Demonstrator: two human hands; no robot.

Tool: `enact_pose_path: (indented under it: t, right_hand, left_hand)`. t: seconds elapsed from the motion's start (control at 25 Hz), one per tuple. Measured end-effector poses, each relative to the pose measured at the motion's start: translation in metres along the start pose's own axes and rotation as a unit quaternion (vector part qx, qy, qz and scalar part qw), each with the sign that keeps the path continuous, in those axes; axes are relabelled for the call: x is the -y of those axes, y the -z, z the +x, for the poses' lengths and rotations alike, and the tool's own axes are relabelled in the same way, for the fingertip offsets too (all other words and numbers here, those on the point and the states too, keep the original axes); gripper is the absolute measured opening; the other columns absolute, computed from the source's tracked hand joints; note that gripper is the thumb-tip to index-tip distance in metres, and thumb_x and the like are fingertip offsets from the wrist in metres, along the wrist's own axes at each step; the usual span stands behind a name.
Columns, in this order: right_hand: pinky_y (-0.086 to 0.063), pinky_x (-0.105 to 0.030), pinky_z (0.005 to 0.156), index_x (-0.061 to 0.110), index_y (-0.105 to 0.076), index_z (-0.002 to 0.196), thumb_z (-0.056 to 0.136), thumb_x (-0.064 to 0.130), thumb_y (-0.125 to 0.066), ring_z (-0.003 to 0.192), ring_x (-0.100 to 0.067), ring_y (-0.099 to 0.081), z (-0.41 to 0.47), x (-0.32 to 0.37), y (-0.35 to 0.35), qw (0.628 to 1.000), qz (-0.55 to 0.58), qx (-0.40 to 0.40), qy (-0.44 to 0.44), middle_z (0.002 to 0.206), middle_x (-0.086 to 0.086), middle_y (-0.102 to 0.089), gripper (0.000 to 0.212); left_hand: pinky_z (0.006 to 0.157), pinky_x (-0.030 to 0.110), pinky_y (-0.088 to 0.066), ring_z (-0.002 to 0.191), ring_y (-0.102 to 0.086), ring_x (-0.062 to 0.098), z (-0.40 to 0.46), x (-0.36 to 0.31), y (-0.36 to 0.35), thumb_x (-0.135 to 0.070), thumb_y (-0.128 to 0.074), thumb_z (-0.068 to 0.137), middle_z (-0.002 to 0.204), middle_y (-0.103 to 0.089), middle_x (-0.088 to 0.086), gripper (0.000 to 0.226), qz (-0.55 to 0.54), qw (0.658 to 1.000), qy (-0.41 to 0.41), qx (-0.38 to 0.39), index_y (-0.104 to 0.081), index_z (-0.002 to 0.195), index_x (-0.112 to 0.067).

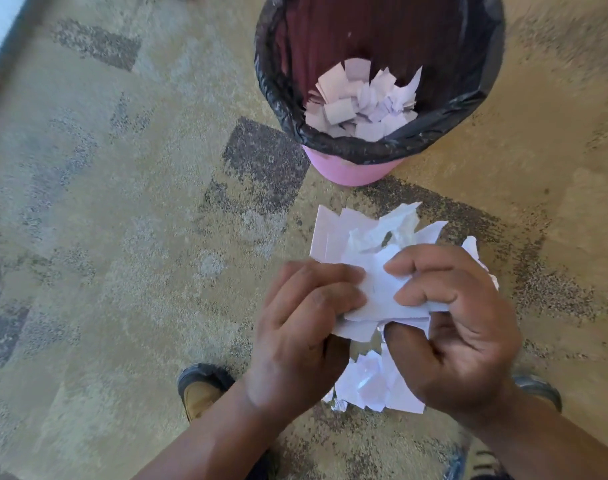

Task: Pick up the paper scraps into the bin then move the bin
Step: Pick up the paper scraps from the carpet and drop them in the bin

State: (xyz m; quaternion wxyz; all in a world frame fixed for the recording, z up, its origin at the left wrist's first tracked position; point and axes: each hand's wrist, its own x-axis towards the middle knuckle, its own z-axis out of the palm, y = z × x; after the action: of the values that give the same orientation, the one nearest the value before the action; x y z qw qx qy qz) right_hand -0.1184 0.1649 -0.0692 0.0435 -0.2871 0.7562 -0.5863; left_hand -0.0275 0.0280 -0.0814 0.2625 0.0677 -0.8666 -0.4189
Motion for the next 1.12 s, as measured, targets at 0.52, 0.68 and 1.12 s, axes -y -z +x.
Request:
enact_pose_path:
  t: [0.52, 0.68, 1.12]
  right_hand:
    - [-0.029, -0.029, 0.118, 0.013, -0.057, 0.138, 0.094, 0.001, -0.053, 0.147, -0.022, -0.037, 0.183, -0.037, 0.003, 0.964, -0.209, 0.114, -0.121, 0.159, -0.009, -0.039, 0.045]
    - [-0.026, -0.037, 0.123, 0.017, -0.041, 0.153, 0.098, 0.002, -0.046, 0.152, -0.021, -0.027, 0.187, -0.042, -0.001, 0.942, -0.257, 0.177, -0.125, 0.167, -0.006, -0.026, 0.057]
    - [-0.052, -0.045, 0.073, 0.011, -0.065, 0.097, 0.087, -0.003, -0.051, 0.086, -0.036, -0.062, 0.029, -0.117, 0.028, 0.975, -0.109, -0.095, -0.167, 0.095, -0.019, -0.064, 0.023]
  left_hand:
    - [0.086, 0.042, -0.055, 0.105, -0.065, 0.023, 0.224, 0.071, -0.01, -0.006, -0.065, 0.084, 0.119, -0.068, 0.005, 0.029, 0.184, 0.971, 0.029, 0.15, -0.072, 0.111, -0.013]
    - [0.106, 0.045, -0.047, 0.132, -0.053, 0.027, 0.217, 0.079, -0.022, -0.006, -0.065, 0.087, 0.149, -0.05, 0.004, 0.057, 0.227, 0.928, 0.075, 0.285, -0.052, 0.142, -0.016]
    - [0.093, 0.045, -0.049, 0.113, -0.051, 0.034, 0.033, 0.085, -0.053, -0.008, -0.064, 0.084, 0.123, -0.049, 0.007, 0.037, 0.133, 0.971, 0.171, 0.102, -0.055, 0.12, -0.008]
